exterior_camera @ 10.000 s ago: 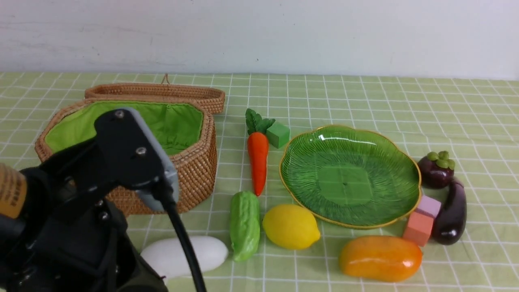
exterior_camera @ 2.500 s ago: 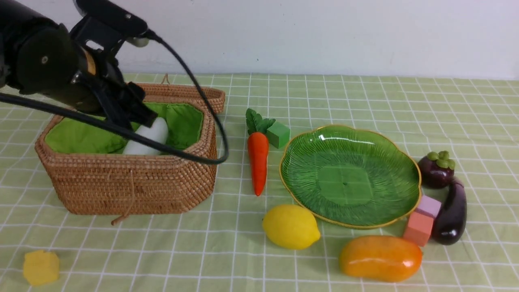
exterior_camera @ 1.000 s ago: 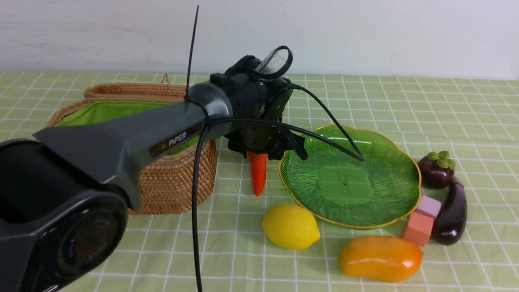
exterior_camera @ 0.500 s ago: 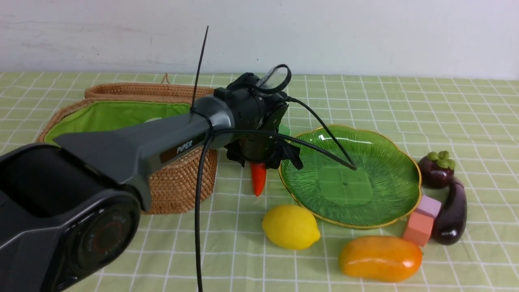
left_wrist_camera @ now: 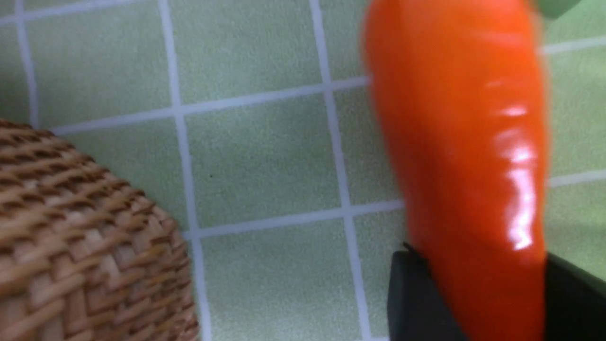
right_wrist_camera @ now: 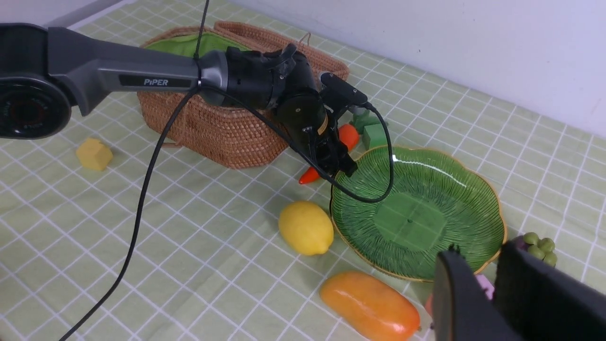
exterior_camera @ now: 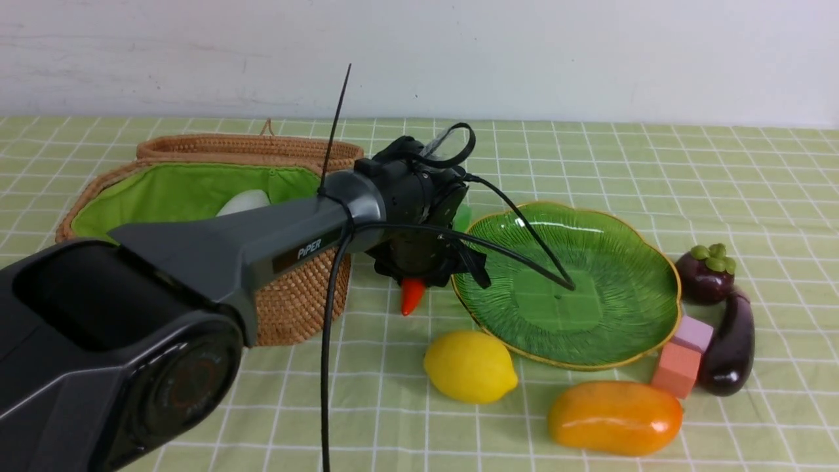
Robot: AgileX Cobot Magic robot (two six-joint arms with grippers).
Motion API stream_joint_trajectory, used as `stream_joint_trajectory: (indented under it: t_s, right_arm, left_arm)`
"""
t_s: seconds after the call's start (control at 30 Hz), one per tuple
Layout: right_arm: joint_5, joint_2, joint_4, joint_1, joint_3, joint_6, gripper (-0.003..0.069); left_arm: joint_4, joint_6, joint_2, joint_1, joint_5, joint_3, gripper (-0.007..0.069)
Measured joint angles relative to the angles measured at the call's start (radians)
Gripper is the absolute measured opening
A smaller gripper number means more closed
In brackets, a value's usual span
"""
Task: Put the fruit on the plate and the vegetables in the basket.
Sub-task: Use the left arm to grab a carrot and put it into the left basket
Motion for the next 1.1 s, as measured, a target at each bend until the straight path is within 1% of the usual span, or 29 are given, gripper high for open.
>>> stream_joint_trajectory:
  t_s: [0.33,0.73,0.83,0.97,1.1]
  right_arm:
    - [0.007,0.000,0.000,0.000,0.000,0.000,0.0146]
    - [0.007,0.000,0.000,0.000,0.000,0.000,0.0149]
    - [0.007,0.000,0.000,0.000,0.000,0.000,0.0149]
    - [-0.028,0.000,0.000,0.000,0.000,0.000,0.0146]
    - [-0.084,0.000,0.000,0.000,0.000,0.000,0.0145]
  left_arm:
    - [-0.005,0.000,-0.015,0.000,0.010,0.000,0.0259]
    - [-0.005,0.010,-0.198,-0.010,0.035,0.000,0.0259]
    - [-0.018,0.064,-0.265,-0.030,0.069,0.000,0.0259]
    - [-0.064,0.223,-0.354,-0.063,0.114,0.000,0.0259]
    - [-0.140,0.432,-0.462,-0.079,0.195,0.000,0.0259]
